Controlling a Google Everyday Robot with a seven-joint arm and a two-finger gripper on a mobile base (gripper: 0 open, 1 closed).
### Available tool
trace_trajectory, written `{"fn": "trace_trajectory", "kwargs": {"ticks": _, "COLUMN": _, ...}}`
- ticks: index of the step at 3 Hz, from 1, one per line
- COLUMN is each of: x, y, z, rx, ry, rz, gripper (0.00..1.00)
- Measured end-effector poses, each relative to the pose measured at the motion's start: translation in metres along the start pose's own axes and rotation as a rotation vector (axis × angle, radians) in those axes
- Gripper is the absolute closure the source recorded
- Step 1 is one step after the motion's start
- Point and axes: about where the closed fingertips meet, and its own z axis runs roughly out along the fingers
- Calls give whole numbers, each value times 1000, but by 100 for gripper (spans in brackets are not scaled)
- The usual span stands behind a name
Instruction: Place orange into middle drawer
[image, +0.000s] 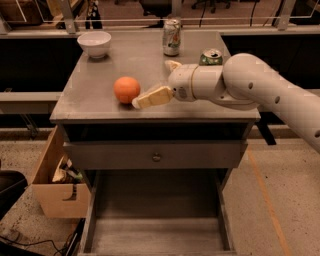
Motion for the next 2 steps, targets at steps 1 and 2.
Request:
{"fn": "trace_trajectory", "kwargs": {"ticks": 1, "x": 13, "y": 5, "z": 24, "rx": -51, "ry": -24, "rz": 44, "gripper": 0}}
{"fn": "trace_trajectory", "kwargs": {"ticks": 2, "x": 22, "y": 8, "z": 47, "rx": -99, "ry": -41, "rz": 78, "gripper": 0}}
